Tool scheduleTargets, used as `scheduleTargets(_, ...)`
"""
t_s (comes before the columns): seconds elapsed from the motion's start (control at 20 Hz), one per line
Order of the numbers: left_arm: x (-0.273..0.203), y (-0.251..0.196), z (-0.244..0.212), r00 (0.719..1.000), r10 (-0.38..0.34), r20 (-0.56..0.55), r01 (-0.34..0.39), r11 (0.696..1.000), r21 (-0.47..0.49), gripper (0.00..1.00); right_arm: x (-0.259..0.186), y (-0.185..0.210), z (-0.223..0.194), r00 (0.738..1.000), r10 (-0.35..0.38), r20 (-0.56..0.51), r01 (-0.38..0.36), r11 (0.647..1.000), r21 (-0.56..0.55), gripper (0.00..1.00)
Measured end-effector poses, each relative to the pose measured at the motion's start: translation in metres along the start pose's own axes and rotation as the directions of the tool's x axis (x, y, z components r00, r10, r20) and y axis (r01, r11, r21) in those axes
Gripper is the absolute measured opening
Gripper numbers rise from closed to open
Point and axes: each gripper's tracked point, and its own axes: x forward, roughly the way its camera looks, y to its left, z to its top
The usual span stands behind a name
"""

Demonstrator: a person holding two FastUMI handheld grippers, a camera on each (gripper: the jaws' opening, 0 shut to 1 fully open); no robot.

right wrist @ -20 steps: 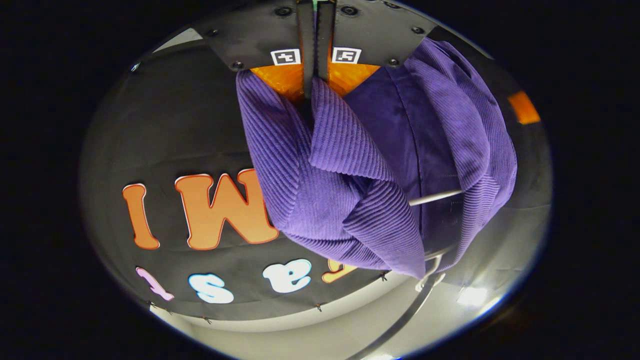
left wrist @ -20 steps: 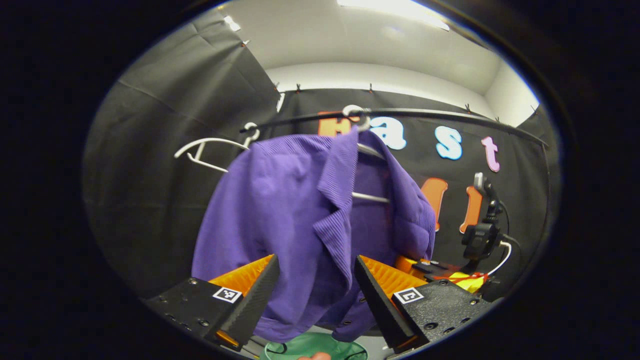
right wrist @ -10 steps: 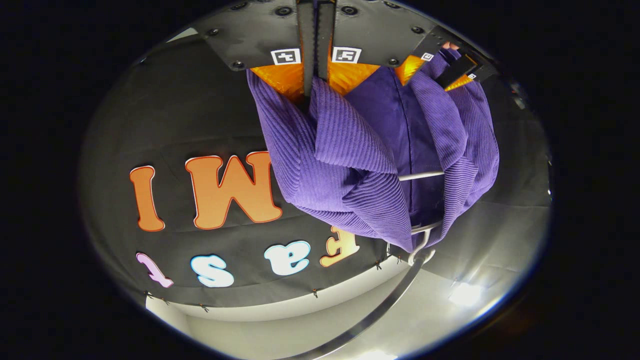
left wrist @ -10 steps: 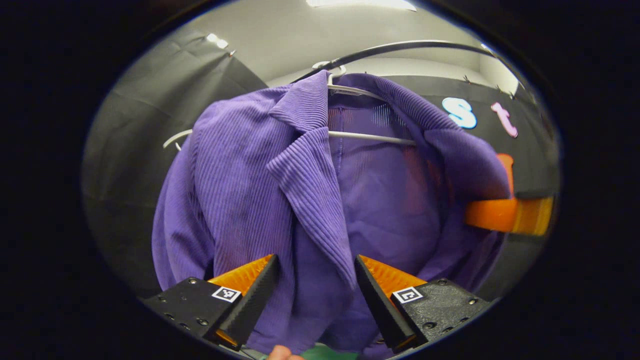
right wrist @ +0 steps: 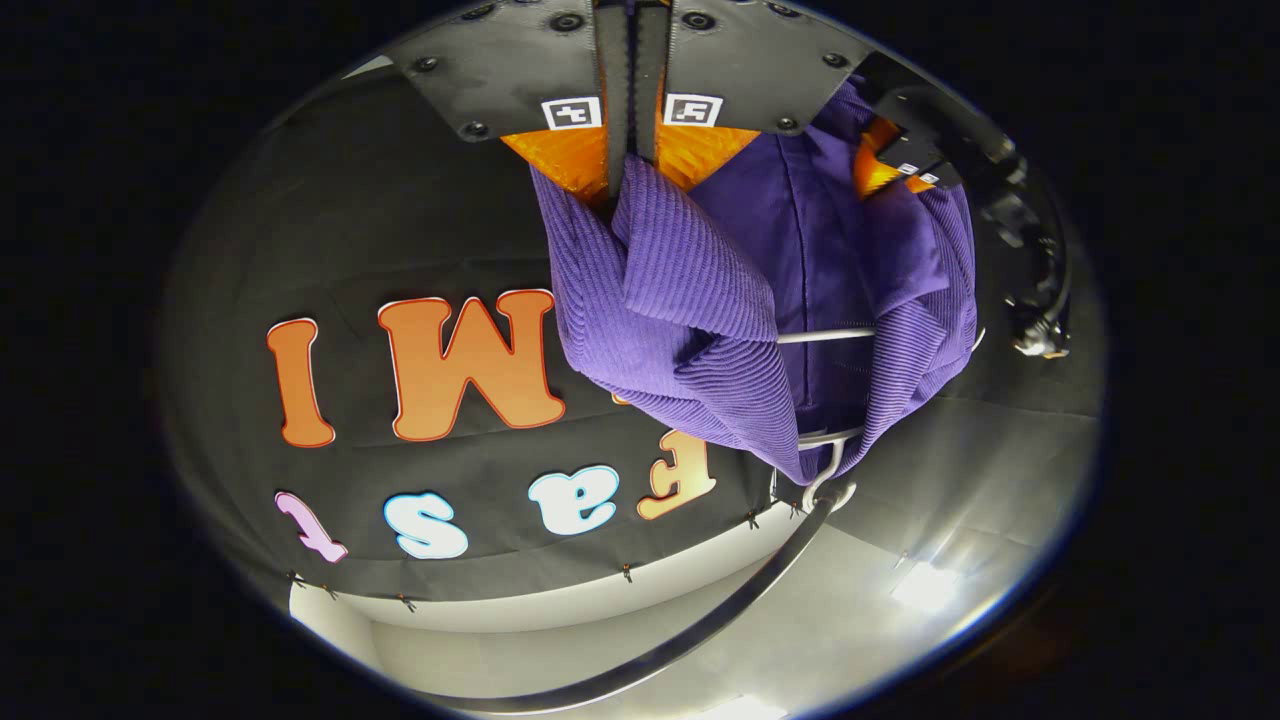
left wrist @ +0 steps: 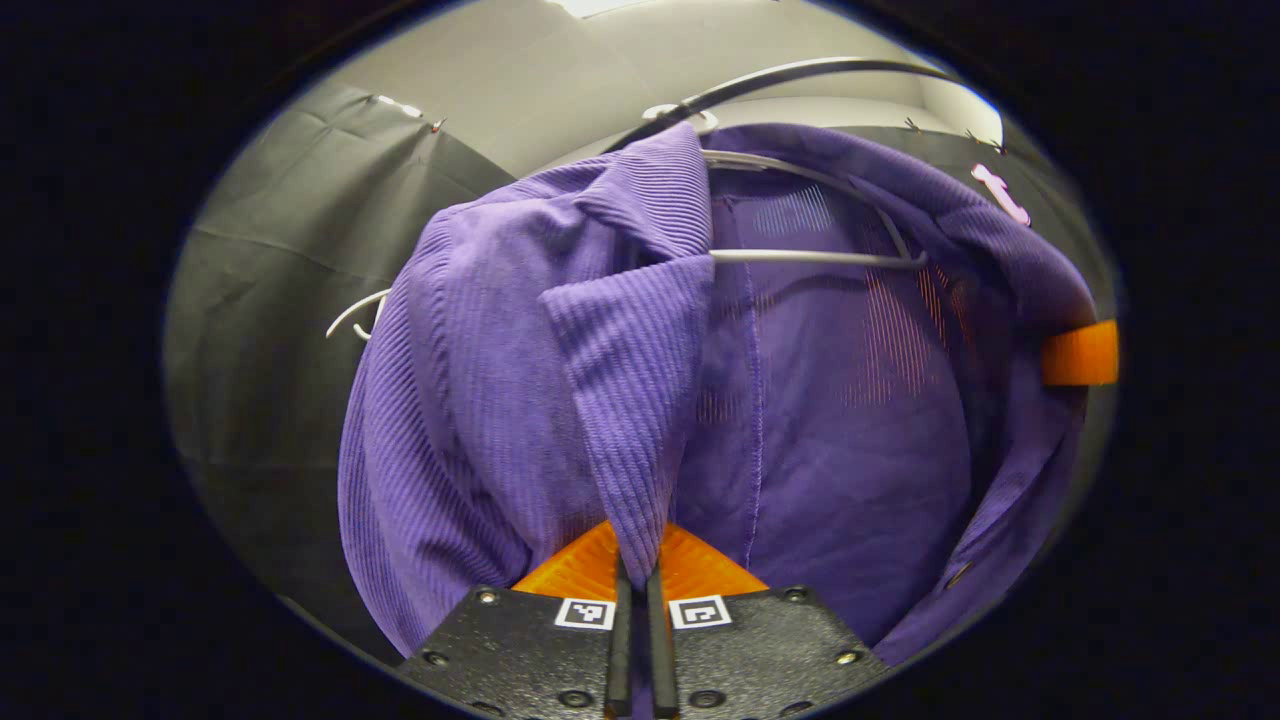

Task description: Grasp the clothes on the hanger with both hands and then place them into the laundry hamper below.

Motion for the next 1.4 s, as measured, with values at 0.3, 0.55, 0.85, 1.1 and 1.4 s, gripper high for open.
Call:
scheduleTargets(0.3, -0.032, 0.097, 0.063, 0.985, 0.16, 0.068, -0.159, 0.987, -0.03, 0.03, -0.006, -0.042, 0.034, 0.975, -0.168, 0.147, 0.185, 0.977, -0.111, 0.1)
scheduleTargets(0.55, -0.033, 0.154, 0.119, 0.973, 0.205, 0.106, -0.194, 0.975, -0.106, 0.03, -0.01, -0.07, 0.068, 0.941, -0.258, 0.217, 0.289, 0.95, -0.121, 0.1)
scheduleTargets(0.85, -0.025, 0.173, 0.179, 0.957, 0.208, 0.202, -0.196, 0.978, -0.076, 0.01, -0.017, -0.086, 0.101, 0.901, -0.331, 0.281, 0.372, 0.922, -0.109, 0.1)
scheduleTargets(1.1, 0.006, 0.207, 0.216, 0.931, 0.264, 0.251, -0.254, 0.965, -0.071, 0.03, -0.013, -0.097, 0.119, 0.885, -0.378, 0.274, 0.414, 0.906, -0.088, 0.09)
scheduleTargets(1.4, 0.061, 0.208, 0.222, 0.942, 0.231, 0.244, -0.232, 0.972, -0.022, 0.03, 0.004, -0.106, 0.135, 0.877, -0.383, 0.289, 0.417, 0.907, -0.064, 0.1)
